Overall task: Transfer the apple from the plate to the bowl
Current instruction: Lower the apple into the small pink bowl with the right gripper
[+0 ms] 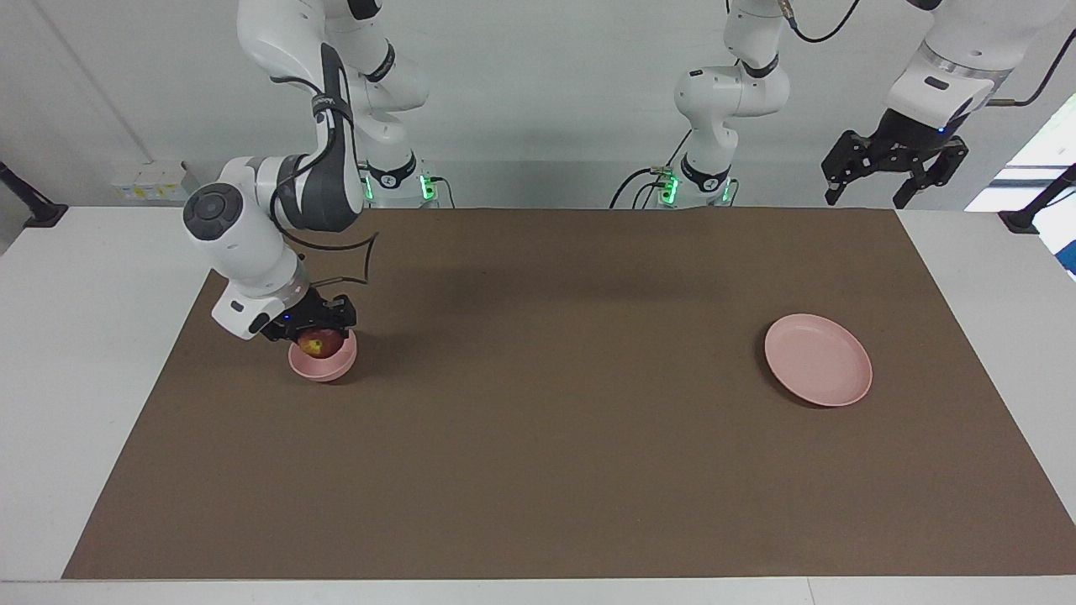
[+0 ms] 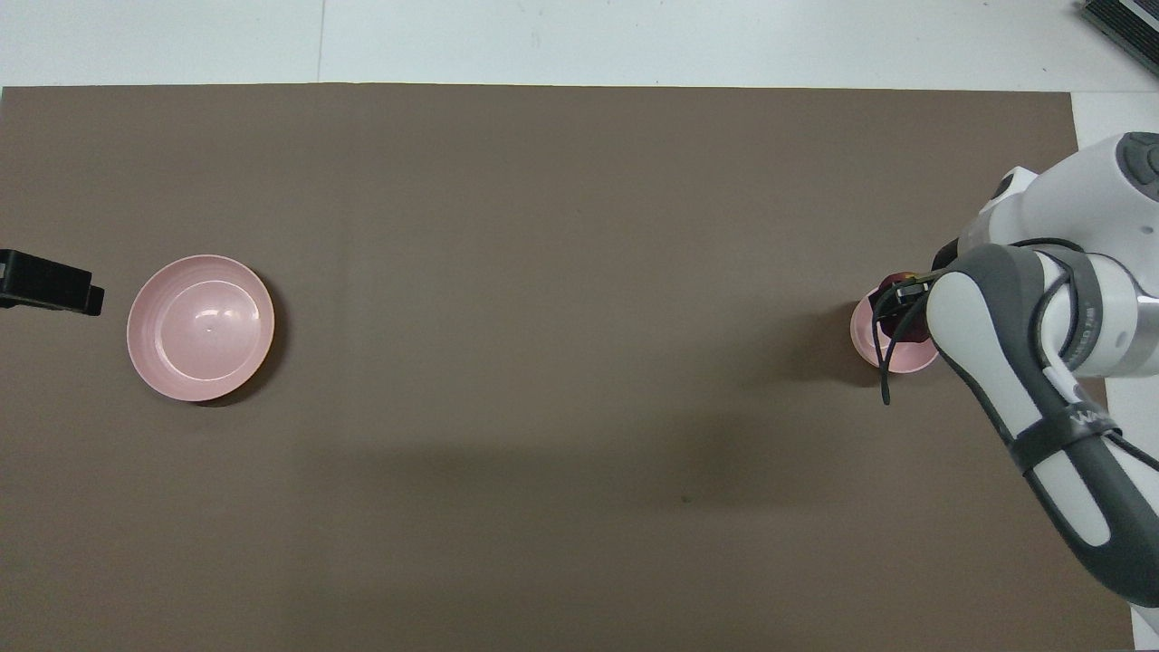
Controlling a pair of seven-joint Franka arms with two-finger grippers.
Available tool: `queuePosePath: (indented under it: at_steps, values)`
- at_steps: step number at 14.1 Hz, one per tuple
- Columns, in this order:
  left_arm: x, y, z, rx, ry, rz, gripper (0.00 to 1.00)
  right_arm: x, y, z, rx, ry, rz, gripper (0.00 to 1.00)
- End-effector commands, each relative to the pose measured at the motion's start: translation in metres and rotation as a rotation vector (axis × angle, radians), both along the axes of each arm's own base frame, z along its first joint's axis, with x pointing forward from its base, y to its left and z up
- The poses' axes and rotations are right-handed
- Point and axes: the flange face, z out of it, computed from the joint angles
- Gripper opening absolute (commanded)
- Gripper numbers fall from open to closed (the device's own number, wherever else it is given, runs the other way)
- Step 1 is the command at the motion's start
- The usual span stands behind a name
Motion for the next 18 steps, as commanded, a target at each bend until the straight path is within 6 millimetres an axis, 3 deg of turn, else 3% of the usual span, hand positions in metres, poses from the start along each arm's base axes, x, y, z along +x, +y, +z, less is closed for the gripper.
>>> queuePosePath:
  at_steps: [1,3,12,18]
  values:
    - [-0.011,-0.001,0.005,0.014,0.017,-0.010,1.00,0.001,-0.009,-0.012,-0.014,-0.011,0.052,0.00]
    - [-0.018,-0.004,0.003,0.014,0.023,-0.015,1.00,0.000,-0.011,-0.018,-0.015,-0.018,0.046,0.00]
    - [-0.018,0.001,0.002,0.014,0.029,0.006,1.00,-0.004,-0.018,-0.046,-0.014,0.009,0.056,0.00]
    - [-0.022,0.006,0.001,0.013,0.038,0.013,1.00,-0.004,-0.020,-0.051,-0.017,-0.003,0.042,0.00]
